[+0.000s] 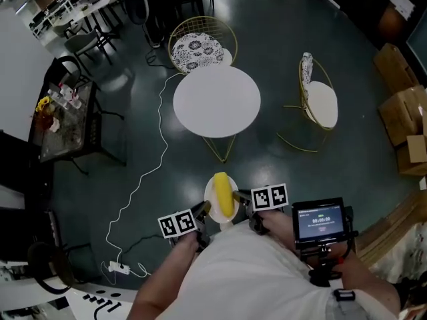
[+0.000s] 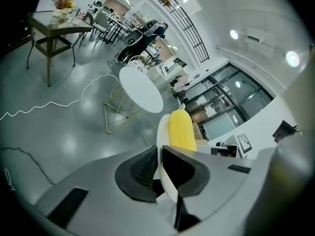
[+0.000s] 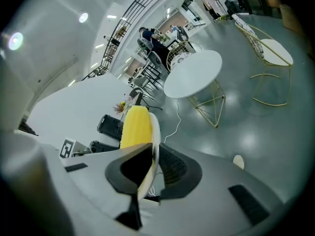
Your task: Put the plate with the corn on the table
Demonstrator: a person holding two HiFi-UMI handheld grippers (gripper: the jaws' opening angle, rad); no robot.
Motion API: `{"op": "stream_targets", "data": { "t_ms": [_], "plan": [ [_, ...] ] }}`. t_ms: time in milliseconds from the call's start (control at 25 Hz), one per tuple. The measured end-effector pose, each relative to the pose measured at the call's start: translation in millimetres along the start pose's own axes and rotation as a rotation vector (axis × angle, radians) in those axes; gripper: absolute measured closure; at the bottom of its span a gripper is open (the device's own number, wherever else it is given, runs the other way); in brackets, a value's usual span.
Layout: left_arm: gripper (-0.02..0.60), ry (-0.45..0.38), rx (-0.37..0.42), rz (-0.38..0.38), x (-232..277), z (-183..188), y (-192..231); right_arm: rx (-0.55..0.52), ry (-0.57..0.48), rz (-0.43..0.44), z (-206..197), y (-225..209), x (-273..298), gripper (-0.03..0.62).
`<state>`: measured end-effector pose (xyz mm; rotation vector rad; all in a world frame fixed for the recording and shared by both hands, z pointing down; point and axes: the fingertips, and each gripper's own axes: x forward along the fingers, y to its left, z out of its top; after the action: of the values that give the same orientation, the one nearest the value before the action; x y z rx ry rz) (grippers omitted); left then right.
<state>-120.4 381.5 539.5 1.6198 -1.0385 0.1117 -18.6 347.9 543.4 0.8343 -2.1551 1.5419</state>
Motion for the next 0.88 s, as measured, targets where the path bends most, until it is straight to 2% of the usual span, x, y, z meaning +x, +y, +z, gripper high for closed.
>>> {"op": "stream_targets", "data": {
  "t_ms": [480, 880],
  "plan": [
    [0.543, -0.022, -0.026, -0.035, -1.0, -12.8, -9.6, -0.002, -0.044, 0.0, -9.1, -1.8, -17.1, 0.546],
    [0.545, -0.022, 0.001, -0.054, 5.0, -16.1, -19.0, 0.014, -0.085, 0.006, -8.7, -6.2, -29.8, 0.546]
  ]
}}
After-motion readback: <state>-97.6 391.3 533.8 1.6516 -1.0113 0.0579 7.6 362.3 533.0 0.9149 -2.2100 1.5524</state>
